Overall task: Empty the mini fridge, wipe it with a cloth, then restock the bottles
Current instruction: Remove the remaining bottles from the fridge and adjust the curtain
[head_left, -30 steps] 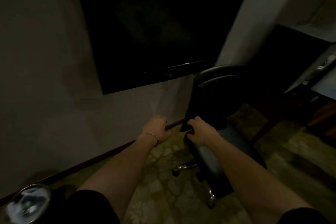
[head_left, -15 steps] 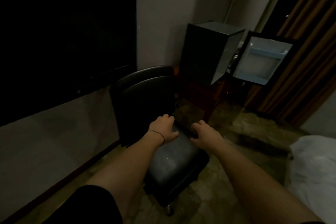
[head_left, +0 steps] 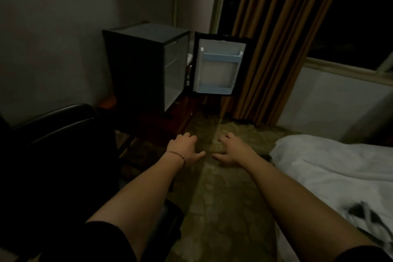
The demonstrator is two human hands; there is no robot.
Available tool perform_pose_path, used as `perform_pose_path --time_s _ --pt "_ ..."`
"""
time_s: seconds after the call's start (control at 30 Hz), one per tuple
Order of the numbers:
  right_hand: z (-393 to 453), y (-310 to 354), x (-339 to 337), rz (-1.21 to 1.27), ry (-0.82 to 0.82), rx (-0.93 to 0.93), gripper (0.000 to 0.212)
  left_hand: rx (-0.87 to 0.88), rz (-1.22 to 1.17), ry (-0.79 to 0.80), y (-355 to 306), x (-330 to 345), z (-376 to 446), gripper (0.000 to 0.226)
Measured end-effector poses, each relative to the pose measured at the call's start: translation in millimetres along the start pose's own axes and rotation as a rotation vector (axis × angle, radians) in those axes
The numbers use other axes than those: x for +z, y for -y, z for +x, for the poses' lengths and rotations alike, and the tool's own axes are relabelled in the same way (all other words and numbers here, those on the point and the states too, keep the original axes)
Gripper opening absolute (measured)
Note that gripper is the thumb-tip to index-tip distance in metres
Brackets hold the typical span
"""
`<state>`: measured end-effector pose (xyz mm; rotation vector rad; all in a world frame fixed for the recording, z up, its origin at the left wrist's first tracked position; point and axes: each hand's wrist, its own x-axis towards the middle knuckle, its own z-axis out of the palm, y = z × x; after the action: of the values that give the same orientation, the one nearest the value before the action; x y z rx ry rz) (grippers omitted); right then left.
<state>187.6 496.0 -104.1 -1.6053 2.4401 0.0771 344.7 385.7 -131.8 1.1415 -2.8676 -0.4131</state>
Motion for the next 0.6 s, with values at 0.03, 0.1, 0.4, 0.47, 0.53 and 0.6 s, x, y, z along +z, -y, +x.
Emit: perform_pose_path --time_s 0.03,0.1,0.4,0.47,0.53,0.6 --pt "12 -23 -3 0.006 0.008 0.014 0.074 0.016 0.005 0.011 -16 3 23 0.060" --pt "40 -68 -6 -0.003 0.031 0.030 0.073 0.046 0.018 0.047 -48 12 74 0.061" --pt "171 -281 -41 0.067 0.085 0.105 0.070 0.043 -0.022 0.123 -179 39 292 0.063" --pt "198 -319 -52 0.087 0.107 0.122 0.069 0.024 -0.033 0.120 -200 44 332 0.061" --pt "229 -354 -61 0.105 0.107 0.123 0.068 0.018 -0.054 0.123 -218 49 375 0.061" --pt "263 -384 -67 0.114 0.104 0.110 0.067 0.022 -0.067 0.144 -234 52 418 0.062"
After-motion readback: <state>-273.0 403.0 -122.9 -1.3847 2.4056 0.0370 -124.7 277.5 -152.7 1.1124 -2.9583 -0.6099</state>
